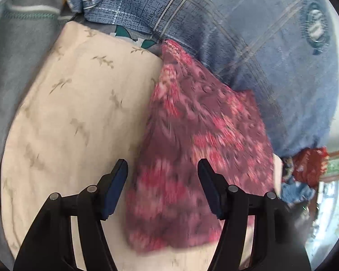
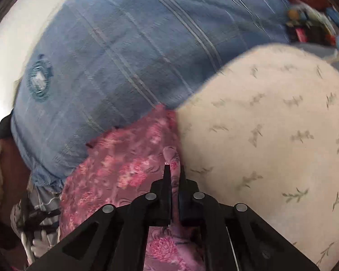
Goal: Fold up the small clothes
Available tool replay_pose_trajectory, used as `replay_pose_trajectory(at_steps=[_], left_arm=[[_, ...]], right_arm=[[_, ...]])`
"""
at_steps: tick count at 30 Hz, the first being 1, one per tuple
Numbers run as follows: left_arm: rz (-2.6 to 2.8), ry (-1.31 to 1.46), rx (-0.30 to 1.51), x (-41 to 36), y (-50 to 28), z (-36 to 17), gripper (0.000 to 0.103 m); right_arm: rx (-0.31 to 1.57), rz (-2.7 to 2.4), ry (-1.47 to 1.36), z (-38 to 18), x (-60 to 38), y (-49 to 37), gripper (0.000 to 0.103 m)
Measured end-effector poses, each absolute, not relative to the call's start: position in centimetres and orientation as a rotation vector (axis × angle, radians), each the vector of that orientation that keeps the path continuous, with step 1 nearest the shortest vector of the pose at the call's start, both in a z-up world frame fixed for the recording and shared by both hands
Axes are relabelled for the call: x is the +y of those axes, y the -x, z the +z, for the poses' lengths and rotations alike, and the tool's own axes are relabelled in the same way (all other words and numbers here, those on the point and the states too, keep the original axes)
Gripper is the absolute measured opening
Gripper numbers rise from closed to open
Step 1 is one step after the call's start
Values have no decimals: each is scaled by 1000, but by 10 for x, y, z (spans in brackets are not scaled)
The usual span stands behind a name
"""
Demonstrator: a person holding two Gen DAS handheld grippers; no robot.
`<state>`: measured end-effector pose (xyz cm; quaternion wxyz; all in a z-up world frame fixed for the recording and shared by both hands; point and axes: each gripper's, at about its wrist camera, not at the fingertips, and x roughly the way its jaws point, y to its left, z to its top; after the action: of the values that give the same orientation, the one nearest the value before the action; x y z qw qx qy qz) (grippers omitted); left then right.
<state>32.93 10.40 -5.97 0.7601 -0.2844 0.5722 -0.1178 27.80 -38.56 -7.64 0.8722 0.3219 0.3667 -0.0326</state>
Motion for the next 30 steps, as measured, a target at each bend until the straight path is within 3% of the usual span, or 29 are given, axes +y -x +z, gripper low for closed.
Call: replay_pose_trajectory(at_steps=[5,8,14,15,16,18,23,26,30], left_arm=[[-394,659,1211,114,-263,-48,64],[-441,704,1230,111,-236,-61,73],[-466,920,1239,102,-234,-98,71],[-460,946,1221,104,-239,-98,60],[-448,971,1205,107,-245,-99,33],[-469,1041,1207,112,-254,-102,12],[-467,1044,1183,117,-244,-98,12],[-446,1050,1195,120,-243,-100,12],[-387,1034,1220,122,-239,-104,12]], right_arm=[[690,-79,-734,-67,-377,-239,11],[642,-79,-826,-59,-377,-204,19],[695,-121,-782,-38,-360,-141,20],[695,-129,-769,-34,-355,-131,20],[693,-136,-756,-29,-351,-118,20],[679,-151,-730,-18,-343,-87,20],[677,-151,-701,4,-329,-53,34],[677,-110,-785,9,-330,-72,49],[715,-109,-882,-14,-329,-116,49]])
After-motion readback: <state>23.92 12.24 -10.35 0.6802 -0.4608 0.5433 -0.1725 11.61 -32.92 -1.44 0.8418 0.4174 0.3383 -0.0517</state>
